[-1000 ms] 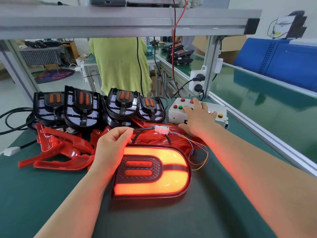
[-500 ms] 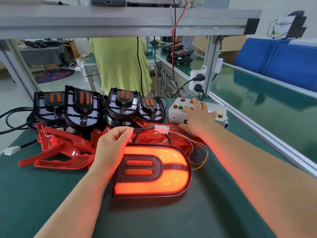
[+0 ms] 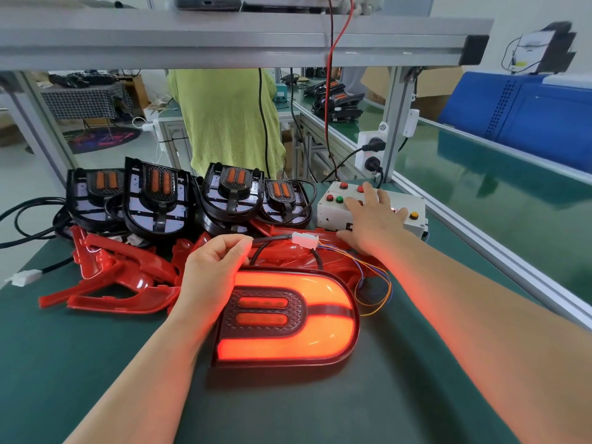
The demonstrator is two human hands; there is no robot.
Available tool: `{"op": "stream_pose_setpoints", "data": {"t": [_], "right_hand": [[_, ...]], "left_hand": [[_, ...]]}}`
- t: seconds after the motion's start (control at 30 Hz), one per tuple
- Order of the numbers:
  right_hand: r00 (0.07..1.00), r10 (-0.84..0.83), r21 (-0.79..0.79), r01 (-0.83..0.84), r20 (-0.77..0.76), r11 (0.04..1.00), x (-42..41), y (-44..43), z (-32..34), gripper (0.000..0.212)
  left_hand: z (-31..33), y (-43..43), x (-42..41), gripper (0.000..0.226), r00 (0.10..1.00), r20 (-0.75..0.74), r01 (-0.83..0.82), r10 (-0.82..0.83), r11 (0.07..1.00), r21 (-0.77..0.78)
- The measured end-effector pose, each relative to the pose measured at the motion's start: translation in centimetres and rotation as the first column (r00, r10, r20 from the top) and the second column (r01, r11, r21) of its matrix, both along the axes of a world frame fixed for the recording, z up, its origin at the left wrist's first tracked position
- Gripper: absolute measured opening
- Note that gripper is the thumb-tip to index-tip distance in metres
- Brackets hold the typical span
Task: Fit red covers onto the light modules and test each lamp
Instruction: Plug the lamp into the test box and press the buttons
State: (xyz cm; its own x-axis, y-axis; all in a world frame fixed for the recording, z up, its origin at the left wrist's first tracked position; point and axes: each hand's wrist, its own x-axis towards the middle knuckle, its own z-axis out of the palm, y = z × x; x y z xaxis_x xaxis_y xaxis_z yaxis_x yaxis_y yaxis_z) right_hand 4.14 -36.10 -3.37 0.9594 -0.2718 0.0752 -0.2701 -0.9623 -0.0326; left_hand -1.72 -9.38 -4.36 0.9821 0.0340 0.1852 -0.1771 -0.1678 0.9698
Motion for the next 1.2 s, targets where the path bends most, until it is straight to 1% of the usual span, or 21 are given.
{"op": "stream_pose_setpoints", "data": {"t": [0.17, 0.3, 0.47, 0.57, 0.63, 0.7, 0.73, 0.8, 0.87, 0.9, 1.0, 1.03, 1.13, 1.2], "right_hand": [[1.0, 0.016, -0.015, -0.015, 0.022, 1.0, -0.2, -0.2, -0.5, 0.077], [0.998, 0.026, -0.004, -0.026, 0.057, 1.0, -0.4, -0.3, -0.9, 0.08], [0.993, 0.08, 0.007, -0.081, 0.088, 0.997, -0.8, -0.7, -0.7, 0.083], [0.979, 0.119, 0.051, -0.128, 0.164, 0.99, -1.4, -0.2, 0.4, 0.074], [0.956, 0.146, 0.107, -0.177, 0.255, 0.978, -2.1, 0.4, 1.5, 0.058], [0.915, 0.192, 0.224, -0.283, 0.355, 0.933, -2.9, 1.1, 2.7, 0.036], [0.903, 0.211, 0.319, -0.339, 0.375, 0.885, -3.5, 1.6, 3.2, 0.033], [0.906, 0.257, 0.483, -0.4, 0.336, 0.779, -5.0, 2.5, 3.8, 0.034], [0.915, 0.309, 0.592, -0.403, 0.258, 0.698, -6.1, 3.2, 3.7, 0.022], [0.916, 0.324, 0.625, -0.399, 0.237, 0.671, -6.5, 3.5, 3.3, 0.02], [0.906, 0.285, 0.648, -0.423, 0.313, 0.634, -6.9, 4.1, 2.1, 0.027], [0.905, 0.27, 0.646, -0.423, 0.328, 0.636, -6.9, 4.2, 1.9, 0.028], [0.915, 0.266, 0.611, -0.402, 0.304, 0.682, -6.9, 4.5, 1.1, 0.026], [0.905, 0.238, 0.599, -0.413, 0.351, 0.686, -6.9, 4.8, 0.7, 0.02]], "left_hand": [[-0.2, 0.0, 0.2, 0.012, 1.0, 0.004, -0.005, 0.005, 1.0, -0.003], [-0.8, 0.1, 0.5, 0.013, 1.0, -0.022, 0.001, -0.002, 0.999, -0.039], [-0.9, 0.1, 0.8, 0.013, 0.999, -0.032, 0.012, -0.014, 0.998, -0.059], [-1.0, 0.1, 0.8, 0.012, 1.0, -0.011, 0.003, -0.003, 0.999, -0.038], [-1.0, 0.1, 0.9, 0.012, 1.0, -0.013, 0.003, -0.003, 0.999, -0.04], [-1.0, 0.1, 0.8, 0.012, 1.0, -0.016, 0.001, -0.002, 0.999, -0.042], [-1.0, 0.1, 0.8, 0.012, 1.0, -0.016, 0.0, -0.001, 0.999, -0.042], [-0.9, 0.1, 0.8, 0.013, 1.0, -0.011, 0.0, -0.001, 0.999, -0.033], [-0.9, 0.1, 0.8, 0.013, 1.0, -0.004, -0.003, 0.003, 1.0, -0.025], [-0.9, 0.1, 0.8, 0.013, 1.0, -0.002, -0.005, 0.005, 1.0, -0.026], [-0.9, 0.1, 0.8, 0.013, 1.0, 0.002, -0.008, 0.008, 1.0, -0.029], [-0.9, 0.1, 0.8, 0.014, 1.0, 0.005, -0.008, 0.008, 1.0, -0.027], [-0.9, 0.1, 0.8, 0.015, 1.0, 0.004, -0.011, 0.011, 1.0, -0.019], [-0.8, 0.1, 0.8, 0.015, 1.0, 0.013, -0.015, 0.015, 1.0, -0.003]]}}
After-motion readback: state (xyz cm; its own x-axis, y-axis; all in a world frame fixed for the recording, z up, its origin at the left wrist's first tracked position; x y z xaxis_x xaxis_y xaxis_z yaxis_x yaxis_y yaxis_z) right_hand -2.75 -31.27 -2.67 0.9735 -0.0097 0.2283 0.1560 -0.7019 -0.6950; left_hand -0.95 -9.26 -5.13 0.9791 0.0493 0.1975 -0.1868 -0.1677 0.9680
